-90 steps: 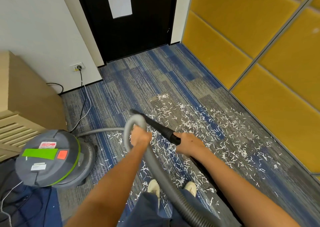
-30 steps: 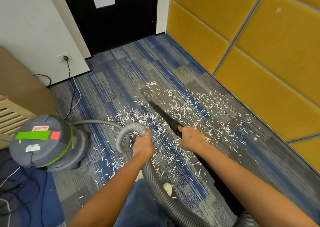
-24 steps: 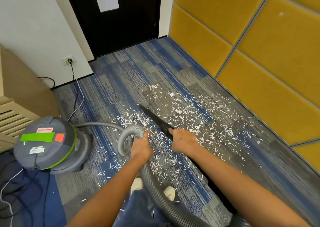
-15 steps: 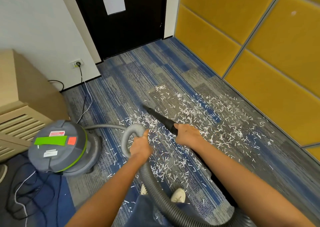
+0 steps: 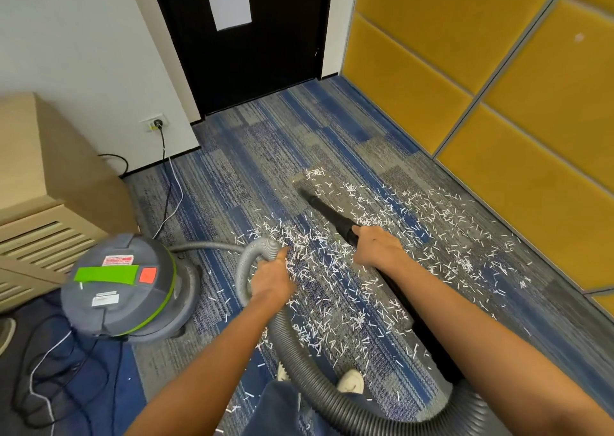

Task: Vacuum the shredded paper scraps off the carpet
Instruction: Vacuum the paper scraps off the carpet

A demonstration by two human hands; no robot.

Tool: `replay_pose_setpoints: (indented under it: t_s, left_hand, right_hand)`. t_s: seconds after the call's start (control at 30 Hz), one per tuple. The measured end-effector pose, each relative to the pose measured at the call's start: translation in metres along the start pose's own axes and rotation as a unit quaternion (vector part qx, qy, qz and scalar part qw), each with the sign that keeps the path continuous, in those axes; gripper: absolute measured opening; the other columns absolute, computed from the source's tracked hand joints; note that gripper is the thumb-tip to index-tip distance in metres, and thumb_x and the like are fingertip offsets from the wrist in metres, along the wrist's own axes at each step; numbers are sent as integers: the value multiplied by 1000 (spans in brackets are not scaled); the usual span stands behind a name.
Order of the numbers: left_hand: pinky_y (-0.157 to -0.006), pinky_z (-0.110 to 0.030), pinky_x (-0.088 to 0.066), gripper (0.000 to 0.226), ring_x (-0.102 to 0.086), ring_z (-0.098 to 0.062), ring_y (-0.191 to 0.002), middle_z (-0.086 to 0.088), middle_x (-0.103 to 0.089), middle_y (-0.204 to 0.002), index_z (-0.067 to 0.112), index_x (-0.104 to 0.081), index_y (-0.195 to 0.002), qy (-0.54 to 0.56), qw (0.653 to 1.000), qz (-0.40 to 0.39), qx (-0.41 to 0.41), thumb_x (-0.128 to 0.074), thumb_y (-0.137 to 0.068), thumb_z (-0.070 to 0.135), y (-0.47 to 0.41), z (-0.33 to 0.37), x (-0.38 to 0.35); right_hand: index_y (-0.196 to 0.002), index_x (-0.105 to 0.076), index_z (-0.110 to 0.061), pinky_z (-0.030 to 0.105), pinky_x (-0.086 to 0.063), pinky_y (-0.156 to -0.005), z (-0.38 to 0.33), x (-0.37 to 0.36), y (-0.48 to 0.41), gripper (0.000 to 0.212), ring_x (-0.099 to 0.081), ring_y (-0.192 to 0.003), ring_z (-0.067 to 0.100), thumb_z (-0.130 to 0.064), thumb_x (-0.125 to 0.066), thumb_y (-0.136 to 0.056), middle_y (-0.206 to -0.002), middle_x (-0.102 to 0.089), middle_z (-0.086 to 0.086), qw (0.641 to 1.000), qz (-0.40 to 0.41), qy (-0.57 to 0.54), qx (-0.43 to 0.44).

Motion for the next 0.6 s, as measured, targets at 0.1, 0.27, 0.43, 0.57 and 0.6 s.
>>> replay_pose_setpoints:
  t_s: [0.1, 0.27, 0.43, 0.57, 0.6]
  left_hand:
    - [-56, -29, -58, 89, -63, -22, -76, -18, -49, -123, 36, -15, -149, 2, 1000, -2, 2, -55, -82, -8, -3, -12, 1]
    - [-58, -31, -59, 92, -64, -23, -78, -19, -49, -124, 40, -9, -149, 9, 1000, -3, -1, -55, -83, -6, -4, -22, 0]
    - [-57, -30, -58, 91, -61, -19, -77, -17, -44, -131, 38, -14, -149, 16, 1000, 4, 4, -55, -82, -9, -1, -23, 5]
    - [-64, -32, -59, 84, -62, -18, -76, -14, -50, -120, 33, -19, -148, 17, 1000, 2, 3, -55, -83, -5, 1, -28, 7]
    - [-65, -32, -59, 83, -62, -19, -77, -13, -51, -117, 33, -20, -148, 18, 1000, 2, 3, -55, -83, -5, 1, -30, 7]
  right_hand:
    - [-139, -41, -15, 28, -56, -75, -14, -4, -1, 55, -58, -78, 17, -9, -57, -87, -100, -57, 3, 1000, -8, 14, 13]
    - [-135, -41, -13, 22, -49, -63, -38, -21, 10, 50, -51, -66, 13, -4, -54, -88, -85, -48, 1, 998, -19, 40, 51]
    - [-135, -41, -14, 30, -56, -76, -61, -32, 22, 51, -57, -78, 20, -5, -57, -88, -87, -49, 3, 992, -37, 58, 104]
    - [-135, -39, -15, 34, -55, -81, -76, -37, 29, 50, -55, -82, 21, -6, -56, -89, -92, -48, 4, 987, -49, 74, 133]
    - [-134, -40, -13, 34, -55, -82, -77, -36, 29, 48, -55, -83, 22, -7, -56, -89, -92, -48, 4, 987, -49, 76, 134]
Point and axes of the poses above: each hand's wrist, its own y-axis away from the middle knuckle, its own x-axis out of the back of the hand, z = x × y, the point moved 1 cm from there along -y, towards the middle knuckle
